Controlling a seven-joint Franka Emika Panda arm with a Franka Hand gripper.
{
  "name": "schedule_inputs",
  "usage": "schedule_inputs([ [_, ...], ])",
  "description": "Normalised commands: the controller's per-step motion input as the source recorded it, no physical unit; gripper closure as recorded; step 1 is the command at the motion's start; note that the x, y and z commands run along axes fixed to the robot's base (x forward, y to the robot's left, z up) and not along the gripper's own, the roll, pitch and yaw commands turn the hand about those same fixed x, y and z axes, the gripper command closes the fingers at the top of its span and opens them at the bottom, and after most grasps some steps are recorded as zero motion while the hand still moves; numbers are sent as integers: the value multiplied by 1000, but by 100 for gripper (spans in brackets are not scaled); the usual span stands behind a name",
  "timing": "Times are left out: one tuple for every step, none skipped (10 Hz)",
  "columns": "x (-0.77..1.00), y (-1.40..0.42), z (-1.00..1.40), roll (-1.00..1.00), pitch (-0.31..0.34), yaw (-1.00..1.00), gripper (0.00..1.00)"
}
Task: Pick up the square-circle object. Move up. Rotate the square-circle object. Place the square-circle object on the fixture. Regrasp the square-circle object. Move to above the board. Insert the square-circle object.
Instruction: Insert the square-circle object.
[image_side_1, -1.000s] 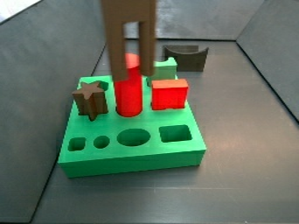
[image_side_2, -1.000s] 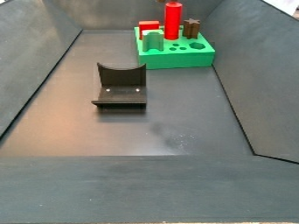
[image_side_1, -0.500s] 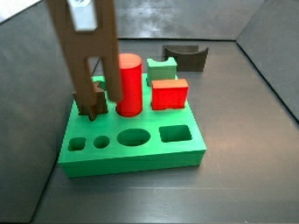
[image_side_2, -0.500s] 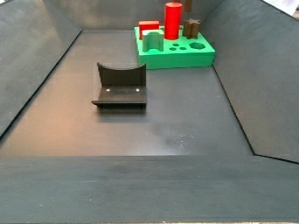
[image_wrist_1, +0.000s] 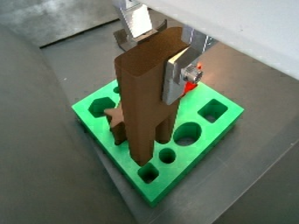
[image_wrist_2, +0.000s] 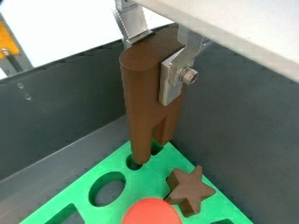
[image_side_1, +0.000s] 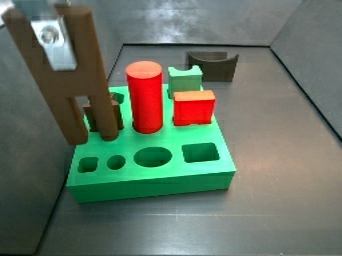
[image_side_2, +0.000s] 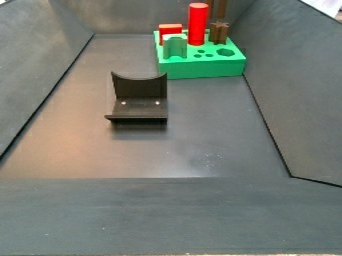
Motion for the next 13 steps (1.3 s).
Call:
schedule_inputs([
  [-111,-14,-329,-60,-107,0,100],
  [-137,-54,-306,-57,-131,-9,100],
  [-149,-83,-309,-43,-137,-14,100],
  [-171,-126,-283,-9,-140,-20,100],
  [-143,-180,-289,0,-133,-26,100],
  [-100,-177,-320,0,-129,-37,100],
  [-69,-134,-323,0,-127,-26,100],
  [69,-49,-166,1,0,-34,100],
  [180,0,-91,0,54,-80,100],
  [129,0,-94,0,79,-51,100],
  [166,9,-97,0,123,0,100],
  [234,17,-97,0,154,0,100],
  [229,0,-71,0,169,0,100],
])
